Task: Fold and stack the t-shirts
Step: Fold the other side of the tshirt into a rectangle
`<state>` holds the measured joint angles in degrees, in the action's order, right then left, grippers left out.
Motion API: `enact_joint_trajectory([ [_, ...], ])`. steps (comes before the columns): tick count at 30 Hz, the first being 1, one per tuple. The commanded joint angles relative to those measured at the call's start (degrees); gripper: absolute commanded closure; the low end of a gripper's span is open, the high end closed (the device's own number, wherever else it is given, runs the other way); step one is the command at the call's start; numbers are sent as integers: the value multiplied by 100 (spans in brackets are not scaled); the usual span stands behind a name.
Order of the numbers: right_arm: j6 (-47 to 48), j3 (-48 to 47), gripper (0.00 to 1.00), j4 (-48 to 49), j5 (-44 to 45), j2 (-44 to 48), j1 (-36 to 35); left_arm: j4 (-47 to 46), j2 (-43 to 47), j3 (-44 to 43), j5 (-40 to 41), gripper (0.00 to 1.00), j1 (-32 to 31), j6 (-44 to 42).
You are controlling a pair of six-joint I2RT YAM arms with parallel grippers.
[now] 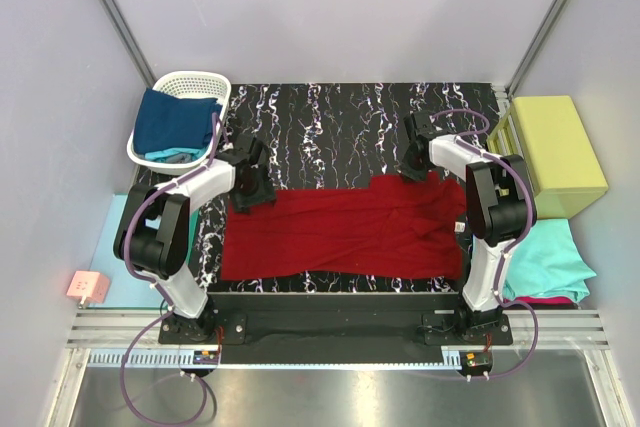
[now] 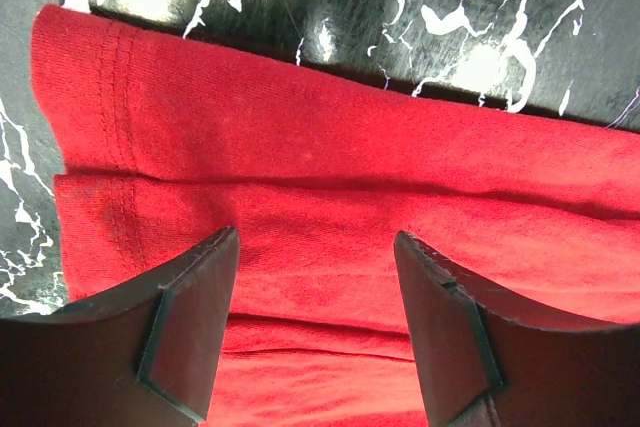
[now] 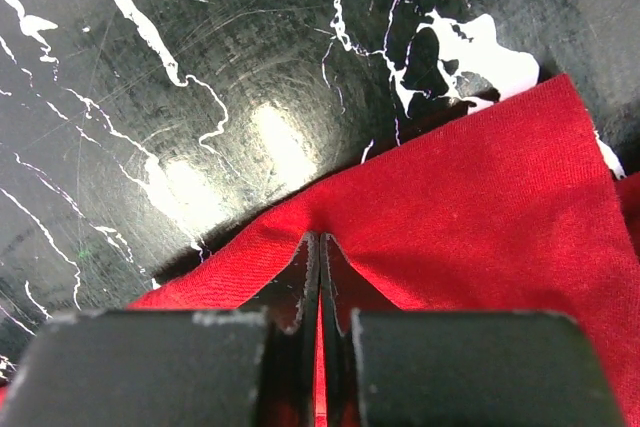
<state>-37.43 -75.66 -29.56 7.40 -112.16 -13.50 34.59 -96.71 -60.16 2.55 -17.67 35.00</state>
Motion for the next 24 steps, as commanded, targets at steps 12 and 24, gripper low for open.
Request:
enact_joint_trajectory([
  [12, -115, 1104, 100, -251, 499, 2565, -100, -119, 222, 57, -219, 33, -105, 103],
  [24, -529, 2275, 79, -280, 456, 3272, -628, -93, 205, 84, -369, 34, -368, 156],
])
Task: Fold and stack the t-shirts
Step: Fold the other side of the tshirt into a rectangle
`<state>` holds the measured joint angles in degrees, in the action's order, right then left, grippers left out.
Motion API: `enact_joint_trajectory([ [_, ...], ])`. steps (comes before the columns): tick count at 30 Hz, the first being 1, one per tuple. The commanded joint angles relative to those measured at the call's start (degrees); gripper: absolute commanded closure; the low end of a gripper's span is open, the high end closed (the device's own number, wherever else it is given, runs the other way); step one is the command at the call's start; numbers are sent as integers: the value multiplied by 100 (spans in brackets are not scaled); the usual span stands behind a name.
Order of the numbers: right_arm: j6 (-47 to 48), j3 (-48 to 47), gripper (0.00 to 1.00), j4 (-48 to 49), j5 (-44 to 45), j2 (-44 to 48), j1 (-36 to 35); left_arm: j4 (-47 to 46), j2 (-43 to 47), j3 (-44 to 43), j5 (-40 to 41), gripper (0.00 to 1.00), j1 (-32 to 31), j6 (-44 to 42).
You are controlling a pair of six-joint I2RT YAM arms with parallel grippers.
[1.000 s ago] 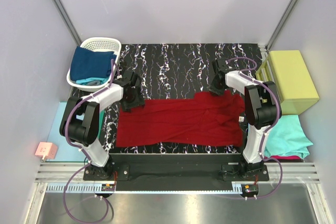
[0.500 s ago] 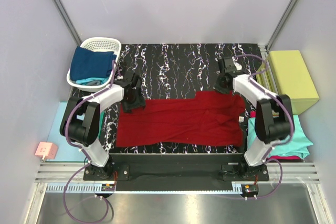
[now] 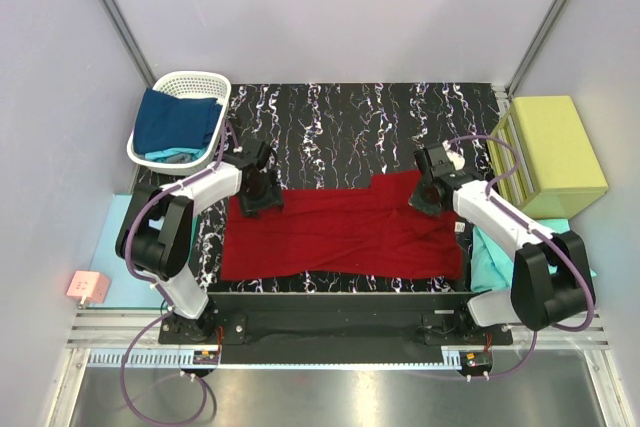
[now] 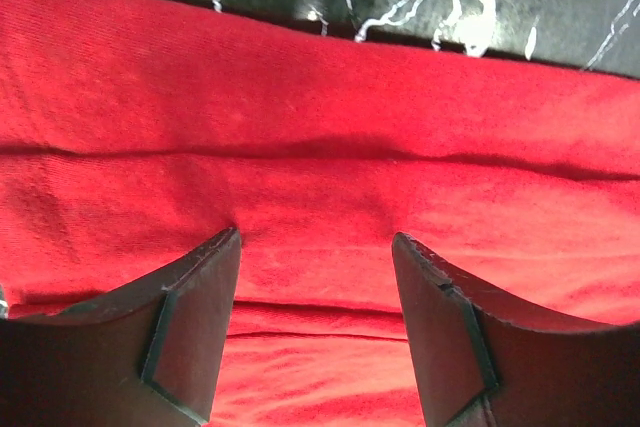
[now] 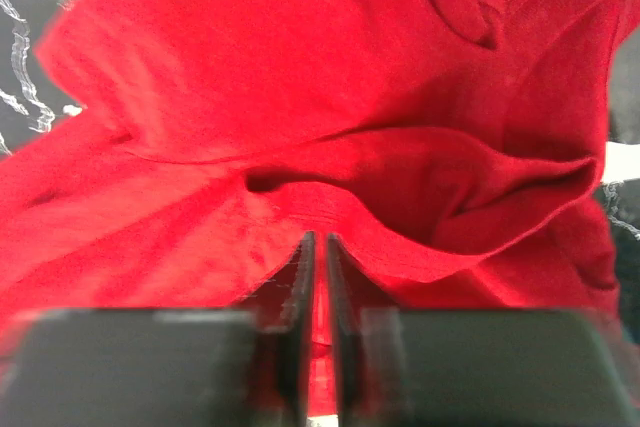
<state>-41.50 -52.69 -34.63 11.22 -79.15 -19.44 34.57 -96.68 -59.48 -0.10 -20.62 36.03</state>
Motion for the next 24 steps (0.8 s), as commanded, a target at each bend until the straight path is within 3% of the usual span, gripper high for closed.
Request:
enact_joint_trajectory([
  [1, -96, -127, 74, 264, 90, -152, -33, -82, 203, 16, -113, 34, -82, 36],
  [4, -8, -759, 57, 326, -14, -784, 10, -64, 229, 25, -87, 34, -117, 18],
  [8, -86, -1514, 49, 588, -146, -1557, 177, -29, 308, 95, -61, 34, -126, 9],
  [16, 18, -2561, 49, 607, -209, -2867, 459, -29, 396, 174, -69, 34, -126, 27],
  [24, 98, -2721, 50, 572, -200, -3396, 556, -29, 300, 130, -87, 34, -126, 36],
])
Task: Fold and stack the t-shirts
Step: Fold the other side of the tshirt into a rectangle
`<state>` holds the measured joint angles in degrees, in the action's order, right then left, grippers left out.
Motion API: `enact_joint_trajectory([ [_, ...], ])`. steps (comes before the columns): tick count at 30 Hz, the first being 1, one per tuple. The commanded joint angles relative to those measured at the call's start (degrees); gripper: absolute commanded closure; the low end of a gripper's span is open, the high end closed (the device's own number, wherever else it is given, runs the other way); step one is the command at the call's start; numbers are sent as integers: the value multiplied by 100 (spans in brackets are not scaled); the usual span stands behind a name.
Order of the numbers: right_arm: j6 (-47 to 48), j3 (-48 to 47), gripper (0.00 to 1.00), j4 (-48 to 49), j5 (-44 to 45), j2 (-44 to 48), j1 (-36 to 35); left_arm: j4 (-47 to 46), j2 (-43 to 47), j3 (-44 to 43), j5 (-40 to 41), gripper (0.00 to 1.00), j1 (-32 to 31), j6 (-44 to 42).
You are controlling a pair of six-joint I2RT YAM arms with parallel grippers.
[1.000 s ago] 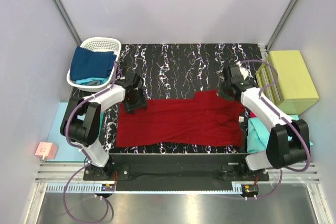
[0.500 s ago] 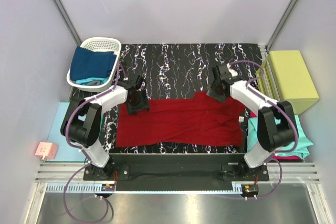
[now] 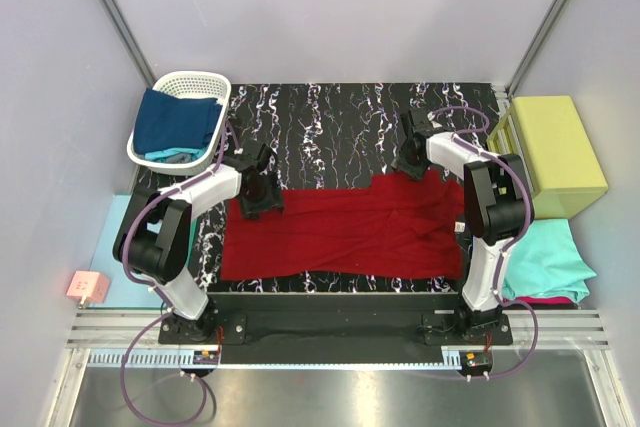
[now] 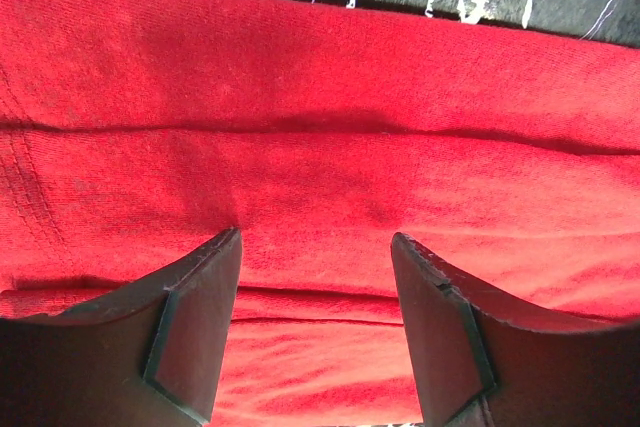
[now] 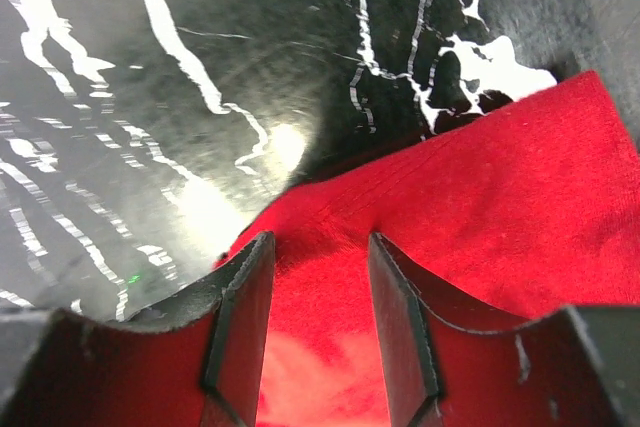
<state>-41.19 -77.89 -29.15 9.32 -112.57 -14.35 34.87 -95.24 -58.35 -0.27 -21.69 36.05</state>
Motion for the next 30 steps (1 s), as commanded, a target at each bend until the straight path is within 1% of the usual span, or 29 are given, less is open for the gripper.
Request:
enact_joint_trajectory([
  [1, 85, -201, 51, 23, -9, -72, 46, -60, 146, 8, -61, 34, -19, 33],
  [3, 111, -209, 53, 32, 17, -107, 37, -60, 103, -10, -78, 34, -19, 42],
  [5, 137, -244, 59, 32, -9, -133, 55, -60, 85, -28, -78, 34, -19, 60],
  [6, 155, -253, 71, 32, -18, -133, 55, -68, 50, -28, -78, 34, -28, 68],
  [8, 199, -262, 84, 32, -27, -160, 55, -60, 32, -54, -69, 34, -37, 77],
  [10, 208, -227, 94, 32, -18, -186, 55, -60, 6, -71, -69, 34, -54, 86],
  [12, 225, -201, 100, 23, 8, -186, 64, -60, -3, -80, -61, 34, -80, 104],
  [15, 243, -69, 100, 58, 87, -46, 64, -68, -12, -80, -61, 35, -98, 104],
  [18, 243, 185, 100, 93, 140, 305, 64, -51, -3, -63, -69, 35, -116, 112],
  [23, 260, 677, 100, 102, 9, 1386, 38, -51, 67, -36, -87, 35, -151, 130],
  [30, 173, 1687, 100, -100, 35, 2835, -7, -51, 50, -36, -148, 35, -212, 148],
])
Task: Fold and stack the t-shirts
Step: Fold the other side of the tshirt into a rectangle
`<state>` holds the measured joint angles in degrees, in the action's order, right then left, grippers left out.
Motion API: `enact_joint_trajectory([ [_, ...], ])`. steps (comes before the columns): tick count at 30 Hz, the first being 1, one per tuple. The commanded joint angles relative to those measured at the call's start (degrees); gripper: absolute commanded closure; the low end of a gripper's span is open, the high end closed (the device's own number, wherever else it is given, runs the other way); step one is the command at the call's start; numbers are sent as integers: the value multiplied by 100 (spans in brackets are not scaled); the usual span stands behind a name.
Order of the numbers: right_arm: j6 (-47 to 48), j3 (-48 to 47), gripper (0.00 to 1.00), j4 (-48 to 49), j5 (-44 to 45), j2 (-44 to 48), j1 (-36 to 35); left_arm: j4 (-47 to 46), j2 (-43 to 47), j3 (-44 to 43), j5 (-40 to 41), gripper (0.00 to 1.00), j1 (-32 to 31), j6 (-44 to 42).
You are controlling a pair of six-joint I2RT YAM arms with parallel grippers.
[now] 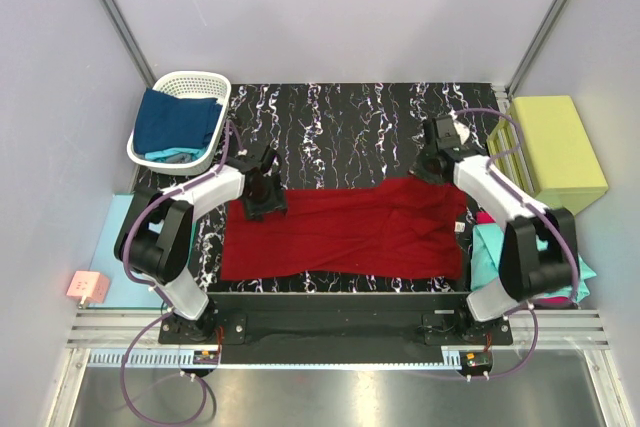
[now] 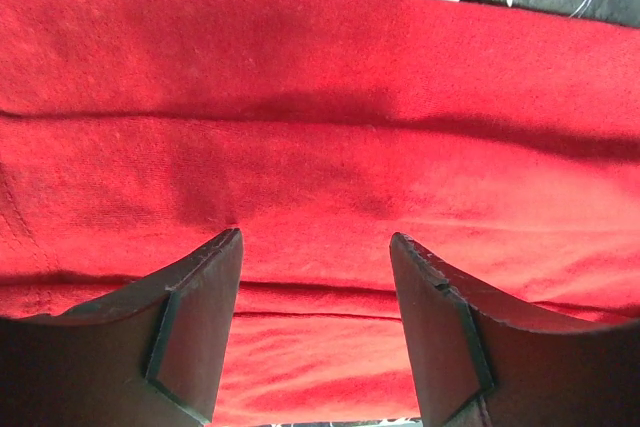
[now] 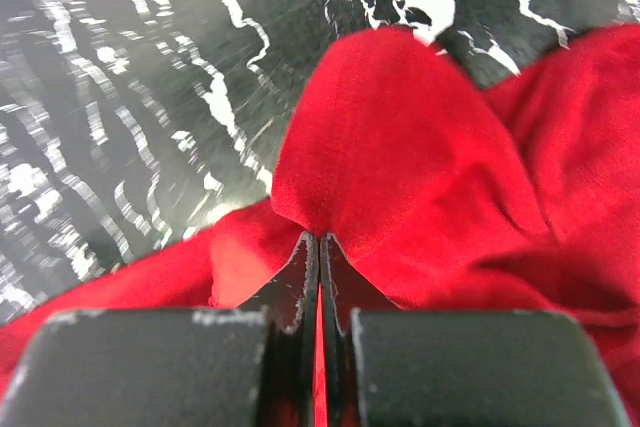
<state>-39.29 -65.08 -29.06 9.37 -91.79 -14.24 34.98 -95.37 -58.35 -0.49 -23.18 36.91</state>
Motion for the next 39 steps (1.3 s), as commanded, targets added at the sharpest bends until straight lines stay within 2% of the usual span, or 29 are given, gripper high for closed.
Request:
enact_joint_trajectory([
  [1, -35, 495, 100, -196, 22, 872, -17, -62, 71, -45, -127, 35, -73, 62],
  [9, -324, 1584, 100, -592, -84, 1943, -298, -70, 36, -36, -162, 35, -195, 98],
  [20, -1344, 2552, 100, -1339, -49, 3105, -1370, -62, -113, -71, -127, 36, -319, 133],
  [21, -1327, 2562, 100, -1339, -49, 3140, -1397, -62, -122, -80, -144, 36, -336, 141],
  [22, -1301, 2536, 94, -1304, -31, 3141, -1406, -62, -131, -89, -127, 36, -345, 141],
  [23, -1266, 2483, 88, -1304, 178, 3115, -1406, -62, -139, -115, -127, 36, -354, 150],
  [24, -1126, 2239, 75, -1287, 336, 3053, -1406, -62, -139, -124, -127, 36, -380, 150],
  [26, -933, 1887, 65, -1217, 749, 2896, -1397, -53, -131, -150, -109, 36, -389, 150],
  [28, -642, 1281, 53, -1111, 786, 2352, -1171, -44, -122, -168, -92, 36, -389, 141],
  [33, -247, 278, 46, -936, 681, 1104, -835, 61, -17, -221, -12, 36, -389, 115],
  [39, -106, -197, 47, -654, 128, 5, -308, 140, 19, -265, 181, 36, -389, 80],
])
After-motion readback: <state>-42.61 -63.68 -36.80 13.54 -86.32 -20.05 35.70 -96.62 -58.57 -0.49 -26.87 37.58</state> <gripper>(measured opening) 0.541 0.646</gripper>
